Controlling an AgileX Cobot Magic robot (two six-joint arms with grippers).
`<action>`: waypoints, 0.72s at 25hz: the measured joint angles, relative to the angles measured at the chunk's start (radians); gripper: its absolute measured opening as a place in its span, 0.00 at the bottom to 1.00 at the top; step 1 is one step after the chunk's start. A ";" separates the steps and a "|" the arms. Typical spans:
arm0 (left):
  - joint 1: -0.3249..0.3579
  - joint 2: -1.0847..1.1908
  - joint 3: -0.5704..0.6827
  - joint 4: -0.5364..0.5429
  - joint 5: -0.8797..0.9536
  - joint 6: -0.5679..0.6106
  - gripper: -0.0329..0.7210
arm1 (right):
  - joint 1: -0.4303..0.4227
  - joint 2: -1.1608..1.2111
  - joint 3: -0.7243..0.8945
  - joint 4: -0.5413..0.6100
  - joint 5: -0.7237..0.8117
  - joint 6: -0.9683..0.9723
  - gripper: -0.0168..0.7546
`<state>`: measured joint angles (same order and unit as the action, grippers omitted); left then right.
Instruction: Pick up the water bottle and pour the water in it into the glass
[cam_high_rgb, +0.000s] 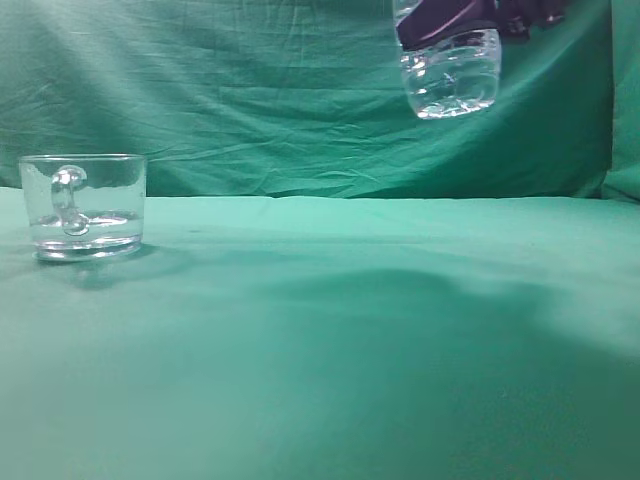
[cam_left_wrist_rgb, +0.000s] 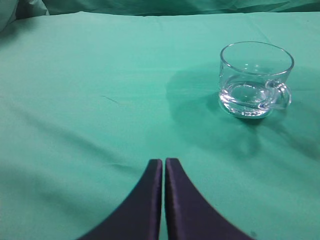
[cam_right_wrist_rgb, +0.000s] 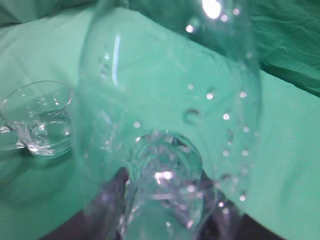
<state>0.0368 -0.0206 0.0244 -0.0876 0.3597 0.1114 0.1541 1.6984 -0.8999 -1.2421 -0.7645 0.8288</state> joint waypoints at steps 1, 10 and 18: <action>0.000 0.000 0.000 0.000 0.000 0.000 0.04 | -0.032 0.007 0.027 0.017 -0.057 -0.035 0.38; 0.000 0.000 0.000 0.000 0.000 0.000 0.04 | -0.147 0.161 0.101 0.085 -0.236 -0.181 0.38; 0.000 0.000 0.000 0.000 0.000 0.000 0.04 | -0.147 0.300 0.101 0.131 -0.277 -0.271 0.38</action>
<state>0.0368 -0.0206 0.0244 -0.0876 0.3597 0.1114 0.0070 1.9982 -0.7985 -1.1116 -1.0414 0.5581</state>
